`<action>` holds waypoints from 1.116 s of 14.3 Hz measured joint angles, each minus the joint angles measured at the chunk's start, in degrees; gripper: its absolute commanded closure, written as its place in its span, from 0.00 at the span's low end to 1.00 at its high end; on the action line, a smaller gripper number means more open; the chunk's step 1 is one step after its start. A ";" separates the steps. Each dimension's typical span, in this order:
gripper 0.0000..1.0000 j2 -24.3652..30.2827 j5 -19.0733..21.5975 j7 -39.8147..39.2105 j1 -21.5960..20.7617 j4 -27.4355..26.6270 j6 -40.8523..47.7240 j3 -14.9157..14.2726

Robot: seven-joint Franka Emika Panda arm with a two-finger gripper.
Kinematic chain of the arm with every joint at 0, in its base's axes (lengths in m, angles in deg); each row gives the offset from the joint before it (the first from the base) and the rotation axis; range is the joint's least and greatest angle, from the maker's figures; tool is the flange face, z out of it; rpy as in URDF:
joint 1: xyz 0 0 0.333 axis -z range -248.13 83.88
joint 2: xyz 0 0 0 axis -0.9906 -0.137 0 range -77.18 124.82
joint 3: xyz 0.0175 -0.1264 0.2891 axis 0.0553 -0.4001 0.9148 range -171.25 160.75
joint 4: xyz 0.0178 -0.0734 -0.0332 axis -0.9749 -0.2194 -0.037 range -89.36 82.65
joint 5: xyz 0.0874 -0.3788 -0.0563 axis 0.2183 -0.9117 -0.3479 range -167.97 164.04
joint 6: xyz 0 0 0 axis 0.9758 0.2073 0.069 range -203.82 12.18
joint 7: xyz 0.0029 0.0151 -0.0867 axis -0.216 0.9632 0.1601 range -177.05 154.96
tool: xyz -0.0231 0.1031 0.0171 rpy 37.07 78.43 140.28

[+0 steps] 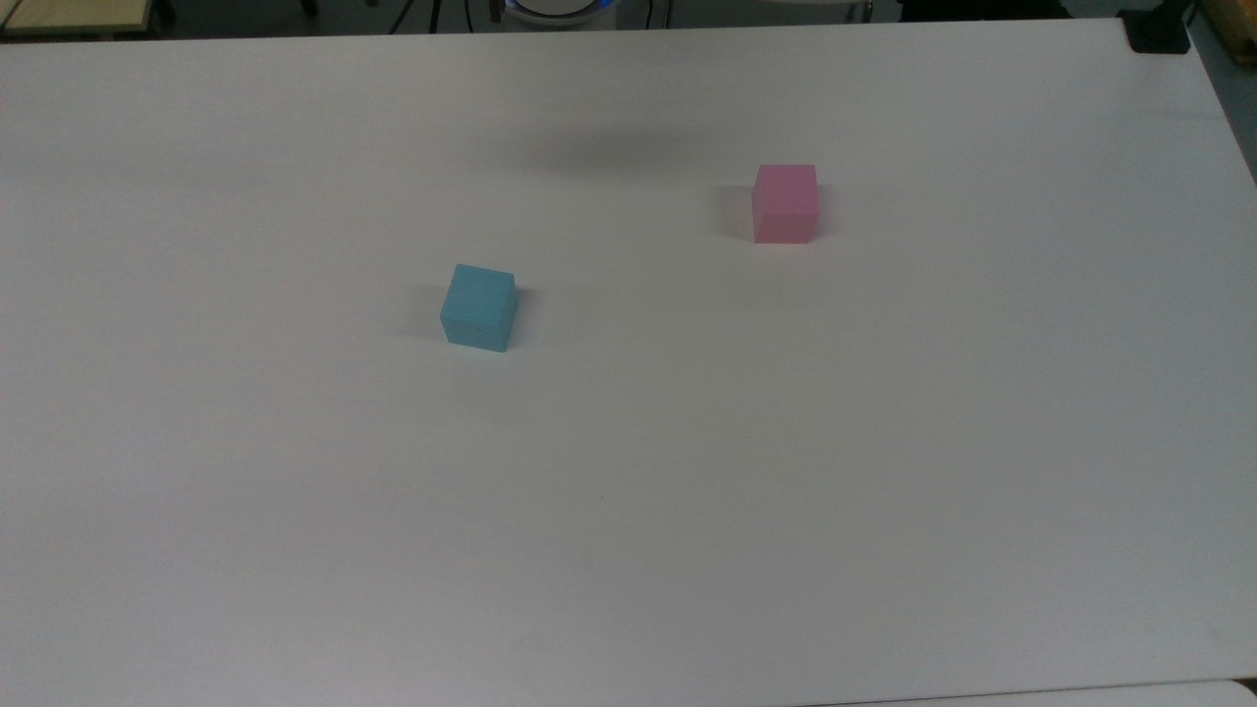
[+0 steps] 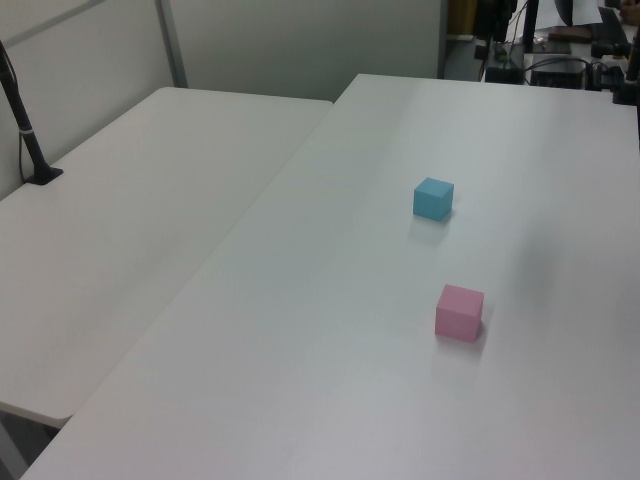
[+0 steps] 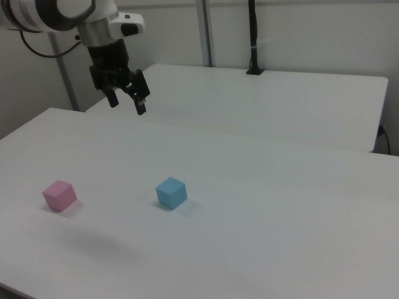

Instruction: Put blue cube on pink cube

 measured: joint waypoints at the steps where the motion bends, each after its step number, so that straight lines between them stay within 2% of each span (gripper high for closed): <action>1: 0.00 -0.21 0.00 -0.09 0.43 0.40 0.00 -0.33; 16: 0.00 -1.55 0.00 -0.16 0.11 0.51 -0.48 0.06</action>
